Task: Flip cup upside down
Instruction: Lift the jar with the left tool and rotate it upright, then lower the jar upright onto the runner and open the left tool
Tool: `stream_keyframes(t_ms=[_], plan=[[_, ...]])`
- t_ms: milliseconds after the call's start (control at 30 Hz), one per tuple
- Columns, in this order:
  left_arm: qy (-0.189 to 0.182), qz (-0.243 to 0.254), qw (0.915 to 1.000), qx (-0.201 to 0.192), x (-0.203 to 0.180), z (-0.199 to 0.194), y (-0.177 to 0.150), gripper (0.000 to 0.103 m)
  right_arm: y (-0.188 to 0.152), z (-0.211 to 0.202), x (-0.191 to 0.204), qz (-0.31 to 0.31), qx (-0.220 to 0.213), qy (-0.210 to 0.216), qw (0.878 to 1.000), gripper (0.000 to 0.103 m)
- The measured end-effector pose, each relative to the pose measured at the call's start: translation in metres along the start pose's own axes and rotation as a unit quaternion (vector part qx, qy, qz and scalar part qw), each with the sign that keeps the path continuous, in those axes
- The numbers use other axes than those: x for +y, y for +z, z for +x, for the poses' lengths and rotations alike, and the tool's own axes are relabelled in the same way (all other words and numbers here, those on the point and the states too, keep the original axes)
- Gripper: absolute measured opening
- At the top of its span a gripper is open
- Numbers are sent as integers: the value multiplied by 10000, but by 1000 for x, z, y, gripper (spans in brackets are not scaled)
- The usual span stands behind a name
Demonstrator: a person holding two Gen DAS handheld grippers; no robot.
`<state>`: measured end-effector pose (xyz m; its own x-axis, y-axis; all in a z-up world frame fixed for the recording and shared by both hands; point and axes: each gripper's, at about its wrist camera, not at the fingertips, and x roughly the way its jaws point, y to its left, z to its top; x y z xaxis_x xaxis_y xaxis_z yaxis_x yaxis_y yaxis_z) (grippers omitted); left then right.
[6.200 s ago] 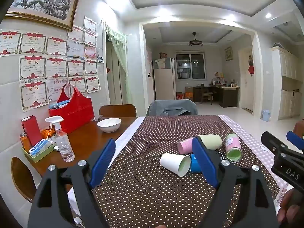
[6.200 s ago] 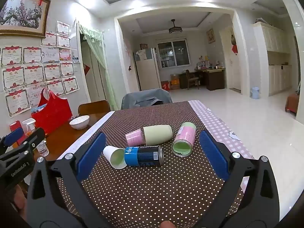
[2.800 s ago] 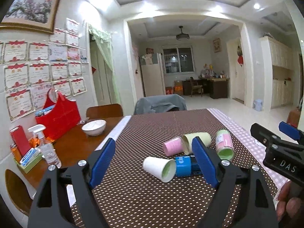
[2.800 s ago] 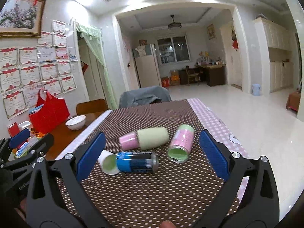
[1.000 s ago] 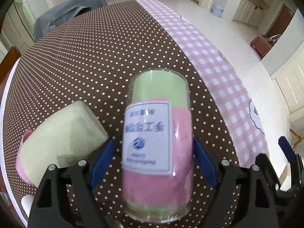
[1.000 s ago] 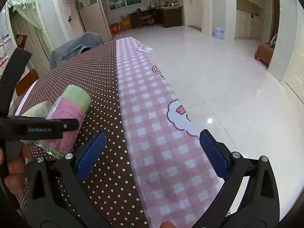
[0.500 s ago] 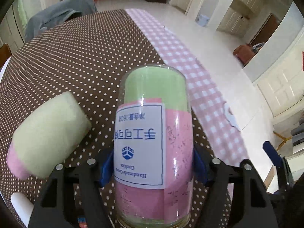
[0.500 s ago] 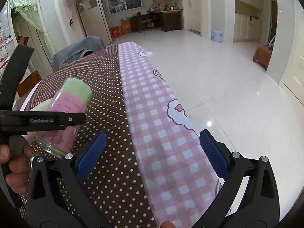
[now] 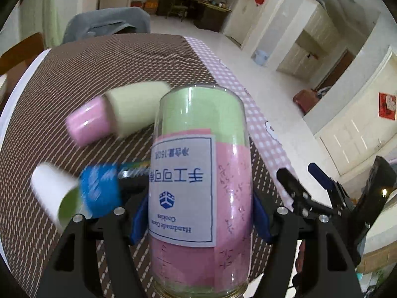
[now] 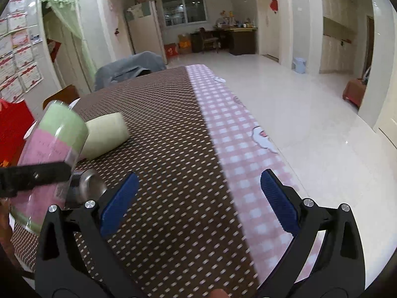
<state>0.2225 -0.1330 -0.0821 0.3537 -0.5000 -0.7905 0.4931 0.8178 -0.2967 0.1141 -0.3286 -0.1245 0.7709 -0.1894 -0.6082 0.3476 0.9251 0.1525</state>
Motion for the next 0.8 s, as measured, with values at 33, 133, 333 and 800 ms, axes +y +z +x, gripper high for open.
stream_keyframes(t_ms=[33, 133, 333, 800], plan=[[28, -74, 10000, -54, 5, -3, -8, 68, -3, -3, 4, -26, -11, 43, 10000, 97], [83, -255, 9995, -174, 14, -6, -23, 68, -12, -11, 13, -95, -16, 139, 9999, 97], [148, -476, 9985, -209, 22, -3, -56, 68, -28, -19, 31, -224, -2, 267, 9994, 97], [556, -596, 9965, 196, 28, 43, -88, 68, -43, -28, 45, -318, 18, 350, 9989, 97]])
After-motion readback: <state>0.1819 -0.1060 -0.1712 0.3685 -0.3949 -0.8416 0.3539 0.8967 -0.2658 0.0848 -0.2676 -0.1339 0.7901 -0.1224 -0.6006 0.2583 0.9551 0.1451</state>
